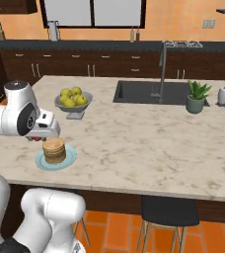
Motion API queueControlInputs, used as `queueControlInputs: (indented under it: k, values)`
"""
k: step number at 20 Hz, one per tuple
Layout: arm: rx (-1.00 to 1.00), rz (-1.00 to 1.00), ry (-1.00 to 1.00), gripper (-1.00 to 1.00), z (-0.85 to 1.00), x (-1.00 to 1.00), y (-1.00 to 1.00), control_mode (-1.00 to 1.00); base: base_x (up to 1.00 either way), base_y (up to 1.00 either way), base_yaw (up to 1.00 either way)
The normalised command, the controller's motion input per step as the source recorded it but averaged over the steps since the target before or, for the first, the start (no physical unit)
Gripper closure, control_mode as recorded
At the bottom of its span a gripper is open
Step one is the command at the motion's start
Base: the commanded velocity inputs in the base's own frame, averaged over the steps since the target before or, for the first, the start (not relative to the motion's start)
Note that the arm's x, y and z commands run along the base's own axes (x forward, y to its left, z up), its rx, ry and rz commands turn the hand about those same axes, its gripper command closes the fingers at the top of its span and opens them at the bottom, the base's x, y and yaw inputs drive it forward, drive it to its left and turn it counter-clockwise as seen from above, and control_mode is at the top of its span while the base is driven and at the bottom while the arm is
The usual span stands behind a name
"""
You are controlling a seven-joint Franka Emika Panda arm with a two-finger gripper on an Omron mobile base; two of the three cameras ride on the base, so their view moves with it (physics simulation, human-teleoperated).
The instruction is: Take the strawberry from the fridge and place it on top of the pancake, located on the dining counter.
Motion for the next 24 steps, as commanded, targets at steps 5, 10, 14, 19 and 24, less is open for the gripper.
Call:
queueControlInputs:
  k: [5, 10, 14, 19, 24]
  values:
    - [0.00, 0.07, 0.06, 1.00, -0.16, 0.30, 0.19, -1.00, 0.00, 0.00, 0.00]
    - [0.00, 0.04, 0.03, 1.00, -0.30, 0.30, 0.15, -1.00, 0.00, 0.00, 0.00]
    - [0.00, 0.00, 0.03, 1.00, -0.31, 0.39, 0.00, -1.00, 0.00, 0.00, 0.00]
    - [0.00, 0.00, 0.02, 1.00, -0.25, 0.27, 0.01, -1.00, 0.00, 0.00, 0.00]
    - [0.00, 0.00, 0.00, 1.00, -0.19, 0.21, 0.14, -1.00, 0.00, 0.00, 0.00]
